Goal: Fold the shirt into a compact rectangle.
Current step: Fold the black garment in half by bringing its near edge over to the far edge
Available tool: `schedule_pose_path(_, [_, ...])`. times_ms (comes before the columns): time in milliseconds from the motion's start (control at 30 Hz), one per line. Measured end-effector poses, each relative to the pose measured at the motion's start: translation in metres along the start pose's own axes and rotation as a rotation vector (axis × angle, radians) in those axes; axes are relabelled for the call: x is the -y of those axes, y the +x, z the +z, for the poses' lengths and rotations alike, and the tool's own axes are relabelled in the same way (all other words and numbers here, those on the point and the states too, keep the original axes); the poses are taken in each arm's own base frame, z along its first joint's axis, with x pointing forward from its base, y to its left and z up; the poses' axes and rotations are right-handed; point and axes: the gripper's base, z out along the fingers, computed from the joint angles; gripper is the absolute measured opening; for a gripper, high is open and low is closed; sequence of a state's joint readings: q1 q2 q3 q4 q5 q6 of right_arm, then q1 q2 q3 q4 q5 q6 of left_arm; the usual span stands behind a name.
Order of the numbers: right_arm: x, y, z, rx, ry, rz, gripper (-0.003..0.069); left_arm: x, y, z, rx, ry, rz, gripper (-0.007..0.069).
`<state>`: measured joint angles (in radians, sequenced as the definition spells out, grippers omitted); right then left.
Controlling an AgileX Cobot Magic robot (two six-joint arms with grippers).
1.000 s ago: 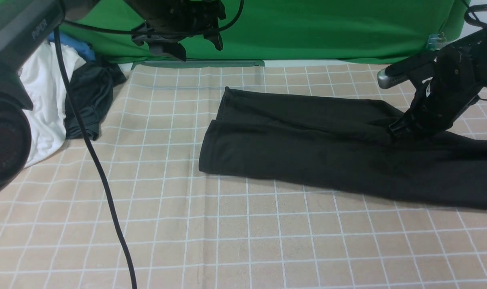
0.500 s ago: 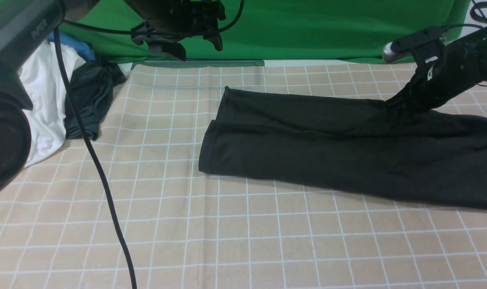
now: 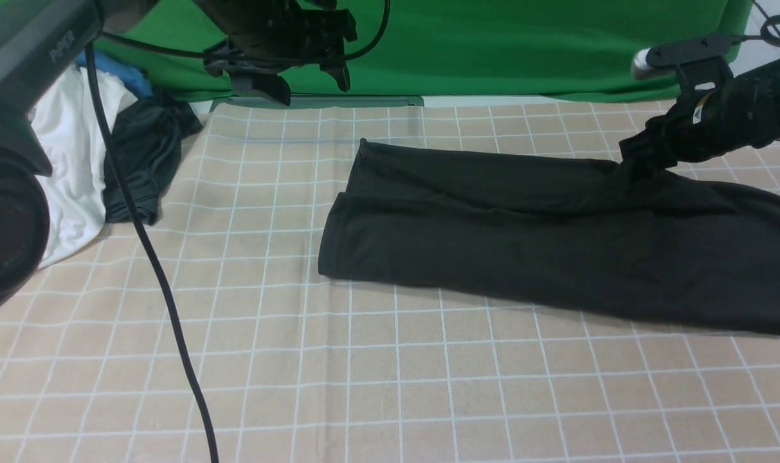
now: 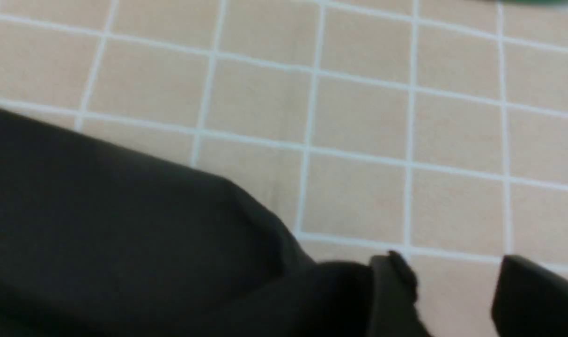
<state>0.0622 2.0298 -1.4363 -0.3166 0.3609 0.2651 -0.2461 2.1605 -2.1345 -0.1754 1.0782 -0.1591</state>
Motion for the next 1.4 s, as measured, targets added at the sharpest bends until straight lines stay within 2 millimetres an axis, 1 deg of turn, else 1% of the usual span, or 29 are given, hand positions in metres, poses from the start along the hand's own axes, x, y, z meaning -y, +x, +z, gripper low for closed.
schedule_pose_path(33, [0.002,-0.003,-0.007,-0.006,0.008,0.0,0.0356,0.0,0.002,0.0,-0.026,-0.004,0.0,0.0554])
schedule_pose_path(100, [0.005,-0.012,-0.023,-0.013,0.026,0.004,0.0316,-0.001,0.008,-0.002,-0.086,-0.011,-0.001,0.0503])
schedule_pose_path(133, [0.008,-0.016,-0.033,-0.027,0.04,-0.003,0.0259,-0.001,0.01,-0.003,-0.106,-0.012,0.003,0.0449])
schedule_pose_path(167, [0.01,-0.021,-0.042,-0.034,0.048,-0.013,0.0185,-0.001,0.011,-0.003,-0.118,-0.011,0.002,0.0403])
schedule_pose_path(200, [0.012,-0.029,-0.059,-0.039,0.049,-0.025,0.0109,0.0,0.011,-0.005,-0.125,-0.01,0.004,0.0323])
schedule_pose_path(233, [0.013,-0.033,-0.071,-0.065,0.045,-0.023,0.0063,0.0,0.011,-0.004,-0.126,-0.008,0.004,0.0247])
schedule_pose_path(267, [0.013,-0.033,-0.072,-0.073,0.043,-0.023,0.0058,0.0,0.012,-0.004,-0.127,-0.008,0.004,0.0216])
schedule_pose_path(300, [0.013,-0.035,-0.084,-0.114,0.026,-0.018,0.0034,-0.001,0.012,-0.001,-0.132,-0.007,0.016,0.0127])
schedule_pose_path(333, [0.013,-0.036,-0.094,-0.155,0.007,-0.014,0.0028,-0.001,0.013,0.004,-0.142,-0.003,0.03,0.0064])
schedule_pose_path(367, [0.012,-0.034,-0.098,-0.196,-0.002,-0.013,0.0027,-0.002,0.013,0.008,-0.148,0.002,0.04,0.0043])
schedule_pose_path(400, [0.011,-0.032,-0.101,-0.233,-0.015,-0.013,0.0027,-0.002,0.014,0.016,-0.161,0.01,0.048,0.0027])
schedule_pose_path(433, [0.011,-0.031,-0.102,-0.239,-0.018,-0.013,0.0027,-0.002,0.015,0.018,-0.162,0.012,0.05,0.0024])
schedule_pose_path(467, [0.01,-0.027,-0.103,-0.287,-0.031,-0.015,0.0027,-0.004,0.018,0.032,-0.187,0.023,0.059,0.0015])
schedule_pose_path(500, [0.01,-0.026,-0.103,-0.299,-0.034,-0.018,0.0027,-0.004,0.018,0.035,-0.193,0.025,0.06,0.0015])
schedule_pose_path(600, [0.01,-0.018,-0.107,-0.399,-0.039,-0.019,0.0027,-0.009,0.021,0.061,-0.212,0.025,0.1,0.0031])
schedule_pose_path(667, [0.01,-0.014,-0.108,-0.442,-0.04,-0.021,0.0027,-0.01,0.018,0.067,-0.189,0.019,0.145,0.0069])
schedule_pose_path(700, [0.01,-0.014,-0.108,-0.445,-0.04,-0.021,0.0027,-0.01,0.018,0.069,-0.186,0.017,0.15,0.0074])
schedule_pose_path(800, [0.009,-0.013,-0.109,-0.458,-0.041,-0.014,0.0027,-0.005,0.011,0.076,-0.125,0.02,0.227,0.0184])
schedule_pose_path(833, [0.009,-0.013,-0.109,-0.457,-0.04,-0.011,0.0027,-0.004,0.01,0.077,-0.116,0.021,0.247,0.0209])
schedule_pose_path(867, [0.009,-0.013,-0.109,-0.457,-0.042,-0.008,0.0027,0.003,0.011,0.081,-0.104,0.026,0.306,0.0269])
schedule_pose_path(967, [0.009,-0.013,-0.109,-0.453,-0.041,-0.005,0.0027,0.014,0.018,0.092,-0.131,0.035,0.401,0.0378])
schedule_pose_path(1033, [0.009,-0.014,-0.109,-0.452,-0.041,-0.005,0.0027,0.02,0.023,0.096,-0.153,0.042,0.426,0.0432])
schedule_pose_path(1100, [0.009,-0.014,-0.109,-0.45,-0.041,-0.005,0.0027,0.023,0.024,0.096,-0.159,0.045,0.433,0.0472])
schedule_pose_path(1267, [0.009,-0.015,-0.108,-0.439,-0.041,-0.003,0.0027,0.026,0.02,0.095,-0.114,0.051,0.434,0.0503])
schedule_pose_path(1367, [0.009,-0.015,-0.108,-0.431,-0.042,-0.003,0.0027,0.029,0.021,0.097,-0.116,0.081,0.414,0.0495])
schedule_pose_path(1400, [0.009,-0.016,-0.108,-0.424,-0.042,-0.002,0.0027,0.031,0.023,0.1,-0.12,0.106,0.396,0.048])
